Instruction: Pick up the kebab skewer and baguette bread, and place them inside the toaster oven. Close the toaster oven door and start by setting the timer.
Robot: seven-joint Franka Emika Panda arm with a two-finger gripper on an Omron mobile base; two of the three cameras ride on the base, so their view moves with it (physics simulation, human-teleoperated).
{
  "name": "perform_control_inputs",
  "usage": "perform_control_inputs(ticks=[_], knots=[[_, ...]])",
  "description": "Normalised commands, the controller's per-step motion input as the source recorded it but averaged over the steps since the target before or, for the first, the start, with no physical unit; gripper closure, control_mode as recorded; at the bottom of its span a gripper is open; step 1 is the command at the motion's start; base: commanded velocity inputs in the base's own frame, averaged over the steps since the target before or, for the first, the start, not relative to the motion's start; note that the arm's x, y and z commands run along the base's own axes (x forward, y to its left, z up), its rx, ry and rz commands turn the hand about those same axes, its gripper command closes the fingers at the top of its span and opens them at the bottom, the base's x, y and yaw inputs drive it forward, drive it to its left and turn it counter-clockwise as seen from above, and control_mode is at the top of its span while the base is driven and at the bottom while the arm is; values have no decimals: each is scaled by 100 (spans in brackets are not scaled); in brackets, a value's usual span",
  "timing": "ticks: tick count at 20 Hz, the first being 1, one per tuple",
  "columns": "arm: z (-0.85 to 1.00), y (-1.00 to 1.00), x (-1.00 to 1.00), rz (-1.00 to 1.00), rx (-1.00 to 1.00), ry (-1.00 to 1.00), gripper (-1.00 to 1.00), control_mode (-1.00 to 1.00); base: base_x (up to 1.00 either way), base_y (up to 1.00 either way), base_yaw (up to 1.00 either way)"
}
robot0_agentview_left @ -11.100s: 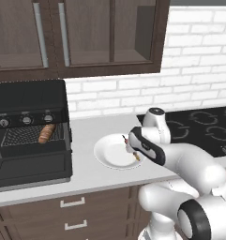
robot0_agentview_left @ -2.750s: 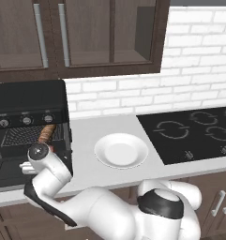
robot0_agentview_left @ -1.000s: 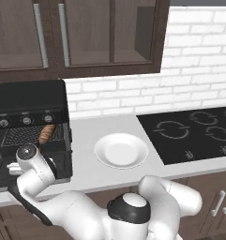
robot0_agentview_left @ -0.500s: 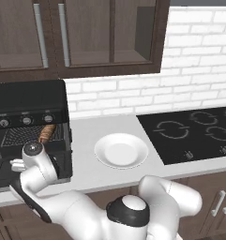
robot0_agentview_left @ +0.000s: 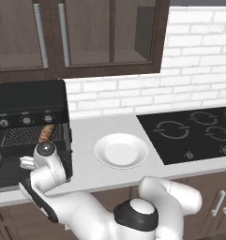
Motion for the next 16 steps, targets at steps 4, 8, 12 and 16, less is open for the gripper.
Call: perform_control_inputs(ticks=[4,8,12,16], knots=[[-21,61,6,0,0,0,100,-100,0,0,0],[-11,68,24,1,0,0,100,-100,0,0,0],[5,30,2,0,-2,-16,100,-100,0,0,0],[17,11,-2,0,-5,-23,100,-100,0,0,0]])
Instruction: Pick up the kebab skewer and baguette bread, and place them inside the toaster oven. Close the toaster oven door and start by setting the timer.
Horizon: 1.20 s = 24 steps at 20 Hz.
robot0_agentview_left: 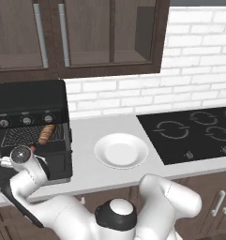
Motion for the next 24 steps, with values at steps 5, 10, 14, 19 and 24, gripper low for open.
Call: perform_control_inputs(ticks=[5,10,14,19,24], knots=[[3,-1,16,-2,-1,-6,100,-100,0,0,0],[-5,-3,50,-5,0,3,100,-100,0,0,0],[-11,0,53,-4,0,3,100,-100,0,0,0],[-18,-17,31,-3,3,5,100,-100,0,0,0],[-16,-59,23,-9,2,4,100,-100,0,0,0]])
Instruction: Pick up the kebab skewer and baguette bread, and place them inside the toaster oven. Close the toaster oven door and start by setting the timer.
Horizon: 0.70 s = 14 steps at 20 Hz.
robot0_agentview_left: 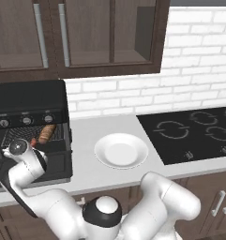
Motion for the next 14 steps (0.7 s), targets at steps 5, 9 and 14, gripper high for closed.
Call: perform_control_inputs(ticks=[5,9,14], knots=[[-13,-89,1,-13,1,1,100,-100,0,0,0],[-11,-79,0,-14,0,2,100,-100,0,0,0],[-3,-24,18,-8,0,-1,100,-100,0,0,0]])
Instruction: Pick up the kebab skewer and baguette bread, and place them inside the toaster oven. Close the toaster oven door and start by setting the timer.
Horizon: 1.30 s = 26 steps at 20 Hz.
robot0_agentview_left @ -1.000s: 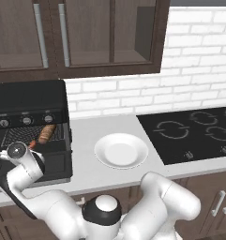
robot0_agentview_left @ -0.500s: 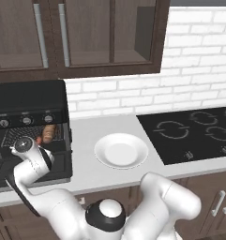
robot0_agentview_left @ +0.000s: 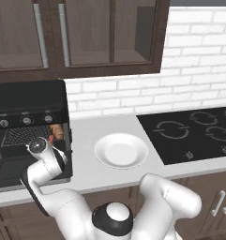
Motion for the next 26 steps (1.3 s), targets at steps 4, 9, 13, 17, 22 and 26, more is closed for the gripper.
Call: perform_control_inputs(ticks=[4,9,13,17,22,26], knots=[[10,4,40,0,0,-1,100,-100,0,0,0],[37,22,41,0,0,5,100,-100,0,0,0],[29,26,13,0,0,4,100,-100,0,0,0],[-2,20,0,0,-14,-1,100,-100,0,0,0],[-2,12,0,0,-17,-12,100,-100,0,0,0],[0,1,14,0,-8,-7,100,-100,0,0,0]])
